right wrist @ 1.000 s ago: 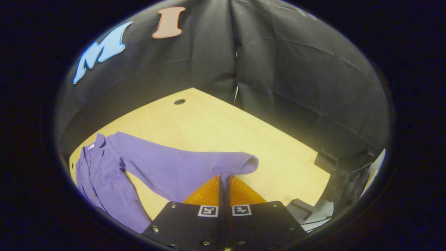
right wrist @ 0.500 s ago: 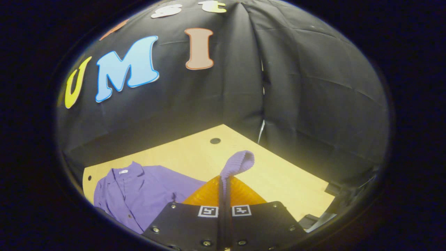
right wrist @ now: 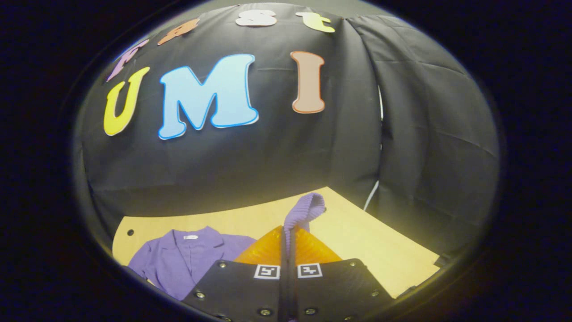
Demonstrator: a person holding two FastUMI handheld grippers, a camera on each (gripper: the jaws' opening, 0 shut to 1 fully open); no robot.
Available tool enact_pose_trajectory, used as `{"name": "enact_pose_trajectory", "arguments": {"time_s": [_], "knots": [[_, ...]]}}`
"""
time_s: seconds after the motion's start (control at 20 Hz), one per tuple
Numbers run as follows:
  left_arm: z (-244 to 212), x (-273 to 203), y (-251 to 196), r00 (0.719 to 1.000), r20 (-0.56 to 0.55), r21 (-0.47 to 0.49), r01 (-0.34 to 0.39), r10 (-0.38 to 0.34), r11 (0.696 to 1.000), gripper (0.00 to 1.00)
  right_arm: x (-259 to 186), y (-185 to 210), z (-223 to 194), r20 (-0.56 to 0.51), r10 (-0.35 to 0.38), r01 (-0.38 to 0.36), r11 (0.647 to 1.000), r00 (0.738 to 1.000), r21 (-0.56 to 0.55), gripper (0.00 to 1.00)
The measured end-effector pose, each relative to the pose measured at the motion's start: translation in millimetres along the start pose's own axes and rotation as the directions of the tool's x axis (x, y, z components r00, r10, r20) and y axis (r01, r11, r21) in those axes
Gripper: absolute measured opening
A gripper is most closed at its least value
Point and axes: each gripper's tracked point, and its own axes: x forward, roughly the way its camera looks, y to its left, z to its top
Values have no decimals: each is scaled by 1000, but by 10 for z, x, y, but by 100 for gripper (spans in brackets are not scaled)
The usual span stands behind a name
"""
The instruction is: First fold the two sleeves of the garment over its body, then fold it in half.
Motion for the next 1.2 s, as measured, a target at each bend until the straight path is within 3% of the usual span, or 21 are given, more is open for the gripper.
{"name": "enact_pose_trajectory", "arguments": {"time_s": [0.3,0.6,0.85,0.9,1.2], "knots": [[-86,-64,260,998,-12,-15,-58,58,998,97,158,775,12,-5,118,-118,993,993,-20,0],[-218,-136,542,993,-37,-39,-115,114,993,96,292,1522,-378,-83,212,-221,967,974,-126,0],[-317,-99,691,988,-53,-47,-145,142,988,96,341,2074,-931,-194,279,-319,921,940,-223,0],[-335,-98,713,988,-57,-50,-149,146,988,93,357,2160,-1043,-216,284,-334,909,934,-249,0],[-456,-100,851,982,-80,-60,-176,171,983,96,461,2528,-1588,-315,285,-396,835,905,-382,0]]}}
